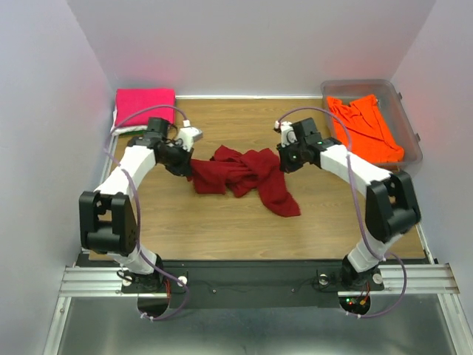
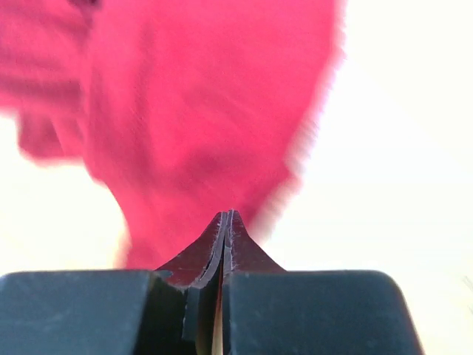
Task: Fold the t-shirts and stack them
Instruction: Flatten the tshirt out
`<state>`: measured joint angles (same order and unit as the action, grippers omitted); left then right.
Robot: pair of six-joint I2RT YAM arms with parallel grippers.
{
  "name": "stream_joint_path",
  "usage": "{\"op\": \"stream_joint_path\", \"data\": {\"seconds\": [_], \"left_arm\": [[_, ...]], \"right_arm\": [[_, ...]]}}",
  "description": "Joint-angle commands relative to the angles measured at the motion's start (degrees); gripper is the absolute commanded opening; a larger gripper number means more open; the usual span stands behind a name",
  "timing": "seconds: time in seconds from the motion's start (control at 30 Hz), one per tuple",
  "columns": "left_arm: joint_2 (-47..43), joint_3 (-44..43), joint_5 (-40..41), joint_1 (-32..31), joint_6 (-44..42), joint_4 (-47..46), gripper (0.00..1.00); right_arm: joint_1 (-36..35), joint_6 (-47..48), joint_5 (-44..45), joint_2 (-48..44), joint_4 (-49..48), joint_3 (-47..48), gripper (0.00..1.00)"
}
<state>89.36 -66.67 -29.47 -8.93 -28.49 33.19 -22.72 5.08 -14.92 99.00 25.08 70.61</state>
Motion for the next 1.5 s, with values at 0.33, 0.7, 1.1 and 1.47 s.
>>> {"op": "stream_joint_path", "data": {"seconds": [0.33, 0.7, 1.1, 1.47], "left_arm": [[9.3, -7.4, -2.4, 7.0, -6.1, 6.9, 0.06], [20.2, -13.0, -3.5, 7.3, -4.6, 4.8, 0.07], [20.3, -10.2, -4.5, 7.3, -4.0, 2.7, 0.19], [20.2, -9.7, -1.6, 8.5, -3.9, 1.6, 0.21]], "right_arm": [[5.1, 5.5, -4.1, -10.4, 3.7, -3.6, 0.15], [-4.7, -4.6, -8.5, 6.4, 1.2, 20.8, 0.48], [-17.6, -2.6, 12.4, 25.0, 3.3, 36.2, 0.63], [-18.1, 1.9, 21.9, 18.8, 4.7, 25.6, 0.49]]}}
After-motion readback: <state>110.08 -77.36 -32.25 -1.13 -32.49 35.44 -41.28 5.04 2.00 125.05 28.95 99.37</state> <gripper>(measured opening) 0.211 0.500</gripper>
